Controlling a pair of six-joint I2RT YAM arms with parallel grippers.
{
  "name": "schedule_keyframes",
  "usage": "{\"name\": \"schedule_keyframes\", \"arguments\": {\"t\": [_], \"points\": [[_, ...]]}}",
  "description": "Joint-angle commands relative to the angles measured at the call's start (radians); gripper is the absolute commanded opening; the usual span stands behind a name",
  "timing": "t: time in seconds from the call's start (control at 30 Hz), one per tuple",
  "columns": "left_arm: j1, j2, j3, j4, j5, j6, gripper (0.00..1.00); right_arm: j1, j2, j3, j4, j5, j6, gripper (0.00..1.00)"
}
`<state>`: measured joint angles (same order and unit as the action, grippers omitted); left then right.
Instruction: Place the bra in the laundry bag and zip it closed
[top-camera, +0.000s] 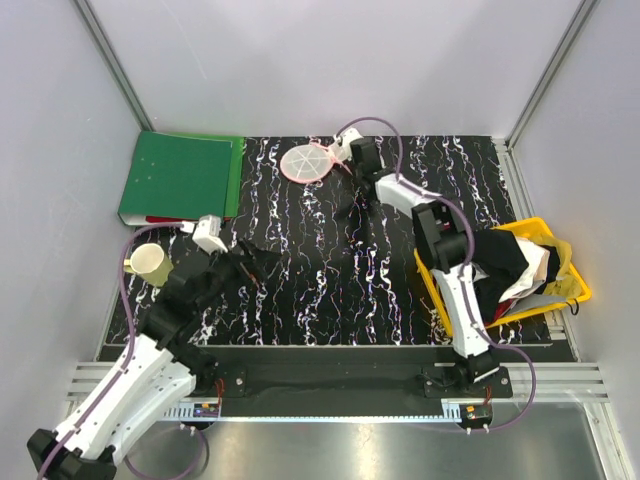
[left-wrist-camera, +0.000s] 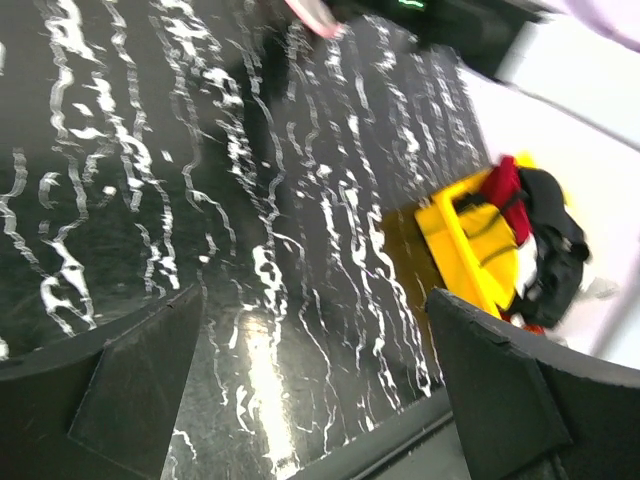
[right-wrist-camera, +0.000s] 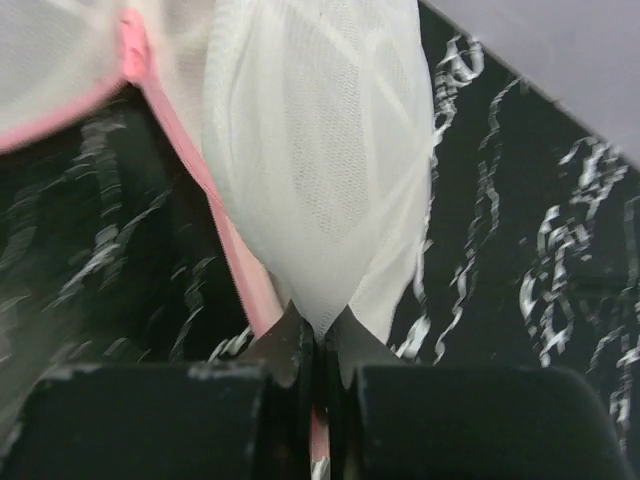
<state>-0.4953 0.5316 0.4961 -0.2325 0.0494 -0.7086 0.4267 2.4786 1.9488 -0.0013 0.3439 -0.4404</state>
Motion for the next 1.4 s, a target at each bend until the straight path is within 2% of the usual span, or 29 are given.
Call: {"name": "schedule_keyframes", "arguments": {"t": [0.0, 0.03, 0.07, 0.13, 0.17, 0.27, 0.33, 0.4, 0.5, 0.57, 0.63, 0.73, 0.83, 0.87, 1.0, 1.07, 1.13, 1.27, 1.37], "points": [[0.003, 0.094, 0.149, -0.066, -0.129, 0.0, 0.99, 0.037, -0.34, -0.13, -0.227, -0.302, 0.375, 0.0], [0.004, 0.114, 0.189, -0.092, -0.137, -0.005, 0.99, 0.037, -0.387, -0.169, -0.229, -0.377, 0.434, 0.0], [0.004, 0.151, 0.206, -0.102, -0.143, -0.008, 0.99, 0.037, -0.471, -0.21, -0.23, -0.551, 0.562, 0.0], [0.008, 0.179, 0.246, -0.11, -0.134, -0.011, 0.99, 0.035, -0.533, -0.306, -0.215, -0.682, 0.696, 0.0], [0.008, 0.204, 0.255, -0.113, -0.126, -0.014, 0.99, 0.034, -0.573, -0.37, -0.18, -0.815, 0.81, 0.0], [0.011, 0.234, 0.282, -0.122, -0.106, -0.035, 0.99, 0.027, -0.606, -0.494, -0.108, -0.977, 1.01, 0.0], [0.011, 0.261, 0.292, -0.139, -0.099, -0.054, 0.99, 0.021, -0.606, -0.542, -0.088, -1.019, 1.065, 0.0], [0.011, 0.295, 0.297, -0.154, -0.071, -0.055, 0.99, 0.02, -0.606, -0.612, -0.078, -1.023, 1.08, 0.01], [0.011, 0.336, 0.305, -0.165, 0.006, -0.02, 0.99, -0.005, -0.589, -0.691, -0.071, -1.06, 1.085, 0.09], [0.011, 0.404, 0.305, -0.171, 0.052, 0.029, 0.99, -0.034, -0.587, -0.741, -0.066, -1.065, 1.076, 0.23], [0.005, 0.497, 0.314, -0.194, 0.064, 0.066, 0.99, -0.054, -0.621, -0.774, -0.065, -1.031, 1.062, 0.45], [-0.043, 0.635, 0.318, -0.209, 0.003, 0.098, 0.99, -0.068, -0.702, -0.841, -0.084, -0.944, 1.011, 0.57], [-0.121, 0.738, 0.337, -0.202, -0.167, 0.087, 0.99, -0.06, -0.789, -0.87, -0.157, -0.841, 0.938, 0.64], [-0.133, 0.819, 0.344, -0.197, -0.228, 0.084, 0.99, -0.057, -0.806, -0.887, -0.178, -0.821, 0.912, 0.67], [-0.15, 0.999, 0.401, -0.165, -0.26, 0.08, 0.99, -0.059, -0.857, -0.913, -0.21, -0.778, 0.872, 0.72], [-0.152, 1.051, 0.385, -0.131, -0.336, 0.061, 0.99, -0.059, -0.868, -0.918, -0.236, -0.778, 0.845, 0.74], [-0.146, 1.062, 0.358, -0.082, -0.356, 0.058, 0.99, -0.055, -0.886, -0.941, -0.236, -0.773, 0.841, 0.74], [-0.144, 1.039, 0.251, 0.128, -0.263, 0.049, 0.99, -0.033, -0.899, -0.964, -0.235, -0.775, 0.841, 0.74], [-0.134, 1.044, 0.236, 0.136, -0.275, 0.018, 0.99, -0.011, -0.888, -0.965, -0.23, -0.776, 0.841, 0.74]]}}
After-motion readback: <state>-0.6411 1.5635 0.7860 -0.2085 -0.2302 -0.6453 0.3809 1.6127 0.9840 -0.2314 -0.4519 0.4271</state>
